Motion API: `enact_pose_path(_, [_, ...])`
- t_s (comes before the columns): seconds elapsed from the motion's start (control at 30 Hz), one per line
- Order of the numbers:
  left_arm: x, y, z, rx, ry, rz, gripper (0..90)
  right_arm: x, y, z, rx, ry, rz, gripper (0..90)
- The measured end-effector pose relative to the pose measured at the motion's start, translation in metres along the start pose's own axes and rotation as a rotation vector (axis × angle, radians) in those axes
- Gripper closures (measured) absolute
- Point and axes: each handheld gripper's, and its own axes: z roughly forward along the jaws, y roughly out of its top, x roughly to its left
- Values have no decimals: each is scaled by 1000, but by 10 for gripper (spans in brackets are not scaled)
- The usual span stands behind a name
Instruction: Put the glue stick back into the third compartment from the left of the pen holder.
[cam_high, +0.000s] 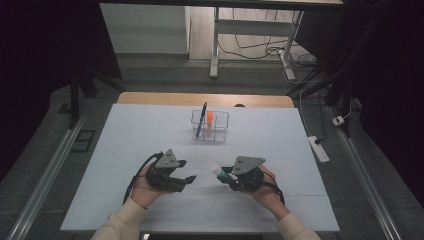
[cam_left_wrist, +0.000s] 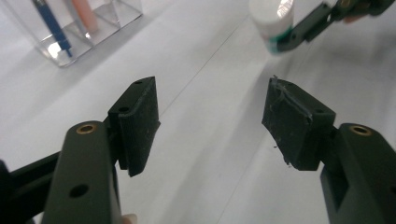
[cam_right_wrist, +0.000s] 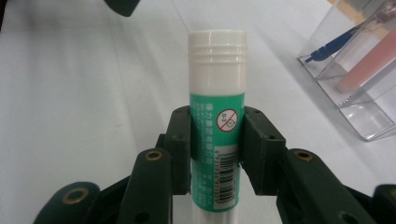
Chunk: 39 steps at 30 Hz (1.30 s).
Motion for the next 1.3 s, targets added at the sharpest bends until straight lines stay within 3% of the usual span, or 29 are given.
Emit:
enact_pose_path(0.93, [8,-66,-56,0,113,-79,346,-15,-1,-13,-121,-43,152,652])
enact_pose_path(1.3, [14,-83,-63,0,139,-116,335,-24,2,-16,-159,-63,194,652])
